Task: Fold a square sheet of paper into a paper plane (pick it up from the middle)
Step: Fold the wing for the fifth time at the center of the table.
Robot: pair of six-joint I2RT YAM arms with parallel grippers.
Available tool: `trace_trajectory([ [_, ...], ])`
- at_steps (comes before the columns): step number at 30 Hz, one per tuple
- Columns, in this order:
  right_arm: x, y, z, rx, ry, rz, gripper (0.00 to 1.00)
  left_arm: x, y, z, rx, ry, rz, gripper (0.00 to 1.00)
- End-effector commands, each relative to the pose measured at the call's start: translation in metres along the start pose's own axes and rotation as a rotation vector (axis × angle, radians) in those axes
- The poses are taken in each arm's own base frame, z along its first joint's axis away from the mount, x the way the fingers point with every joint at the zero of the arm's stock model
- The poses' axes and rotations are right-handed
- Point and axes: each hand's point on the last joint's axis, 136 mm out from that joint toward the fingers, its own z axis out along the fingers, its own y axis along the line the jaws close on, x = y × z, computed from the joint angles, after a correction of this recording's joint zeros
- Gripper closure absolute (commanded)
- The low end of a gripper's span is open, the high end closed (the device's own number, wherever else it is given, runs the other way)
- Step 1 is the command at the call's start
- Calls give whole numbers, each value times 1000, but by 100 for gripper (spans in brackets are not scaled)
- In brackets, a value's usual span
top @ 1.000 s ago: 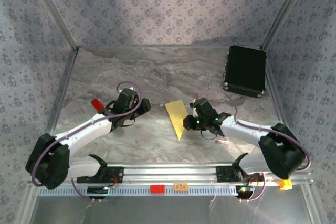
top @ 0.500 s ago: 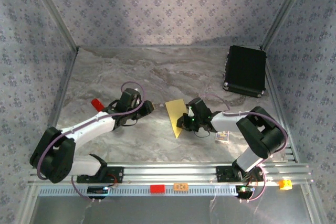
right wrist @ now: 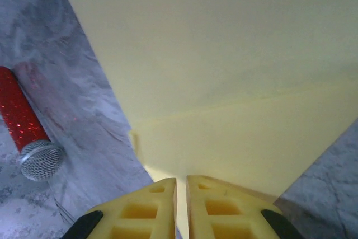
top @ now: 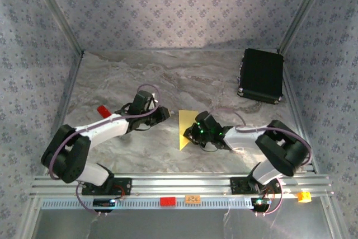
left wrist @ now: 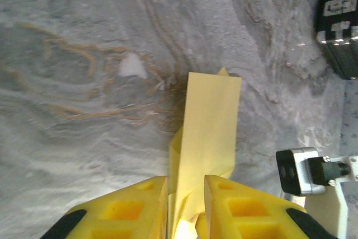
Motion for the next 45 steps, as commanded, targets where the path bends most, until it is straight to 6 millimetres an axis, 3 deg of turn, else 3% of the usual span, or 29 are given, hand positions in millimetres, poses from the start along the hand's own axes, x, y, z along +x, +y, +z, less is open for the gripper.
trace_trajectory([
  [1,-18,3,-20,35,-68,-67,84,-1,-35,6,115,40,60,78],
  [7,-36,-16,-41,74,-110,-113,84,11,-53,32,148,138,90,81],
  [12,-42,-24,-45,47,-118,-114,83,22,-57,58,147,227,80,84],
  [20,-42,-32,-41,45,-107,-114,80,30,-26,86,74,275,4,87],
  [28,-45,-32,-34,10,-61,-101,75,40,5,95,55,298,-67,88],
  [33,-46,-25,-28,-33,-26,-103,66,47,21,96,57,318,-96,88],
  [41,-51,-17,-22,-44,1,-137,64,49,27,94,71,314,-117,89],
  [45,-64,-17,-26,20,-26,-184,65,49,26,94,71,316,-116,89],
])
